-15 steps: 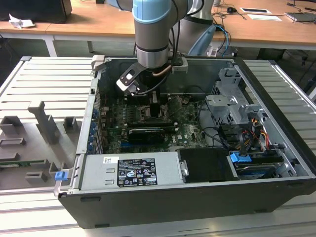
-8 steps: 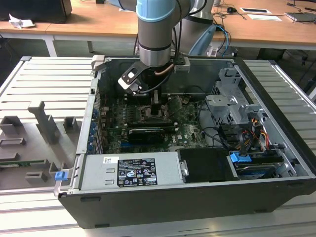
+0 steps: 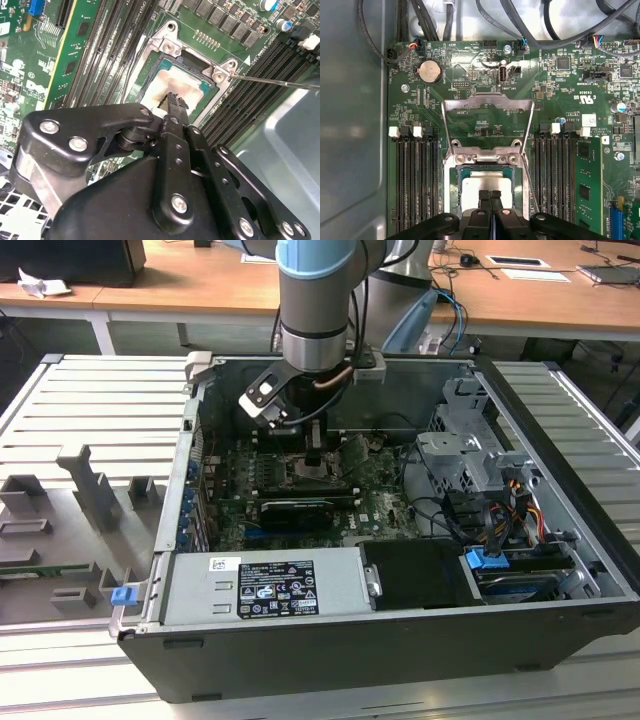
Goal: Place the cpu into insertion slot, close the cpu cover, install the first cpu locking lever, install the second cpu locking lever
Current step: 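Place the cpu into insertion slot, then close the cpu cover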
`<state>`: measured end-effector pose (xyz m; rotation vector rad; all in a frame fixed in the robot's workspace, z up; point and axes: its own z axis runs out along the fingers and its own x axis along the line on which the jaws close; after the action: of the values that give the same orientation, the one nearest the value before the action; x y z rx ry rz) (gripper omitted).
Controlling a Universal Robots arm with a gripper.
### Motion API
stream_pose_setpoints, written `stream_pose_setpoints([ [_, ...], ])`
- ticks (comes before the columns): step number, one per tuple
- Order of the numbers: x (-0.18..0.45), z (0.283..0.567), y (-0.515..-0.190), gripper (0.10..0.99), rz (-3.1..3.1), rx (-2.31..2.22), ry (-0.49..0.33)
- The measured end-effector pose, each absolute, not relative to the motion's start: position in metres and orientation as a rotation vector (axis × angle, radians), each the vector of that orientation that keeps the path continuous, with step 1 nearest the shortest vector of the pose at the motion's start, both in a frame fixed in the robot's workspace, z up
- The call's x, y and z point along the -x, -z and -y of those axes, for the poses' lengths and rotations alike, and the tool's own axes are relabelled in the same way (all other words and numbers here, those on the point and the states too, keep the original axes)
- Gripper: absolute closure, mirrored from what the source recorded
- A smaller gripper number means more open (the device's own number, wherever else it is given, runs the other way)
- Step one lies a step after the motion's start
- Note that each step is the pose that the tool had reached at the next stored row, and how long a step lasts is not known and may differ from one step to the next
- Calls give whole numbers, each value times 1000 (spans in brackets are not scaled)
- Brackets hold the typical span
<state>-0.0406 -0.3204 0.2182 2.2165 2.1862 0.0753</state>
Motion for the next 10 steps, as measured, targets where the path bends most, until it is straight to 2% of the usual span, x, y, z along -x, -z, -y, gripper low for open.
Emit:
stream_pose_setpoints([
  [10, 41, 320, -238, 980, -2186, -2217, -75],
])
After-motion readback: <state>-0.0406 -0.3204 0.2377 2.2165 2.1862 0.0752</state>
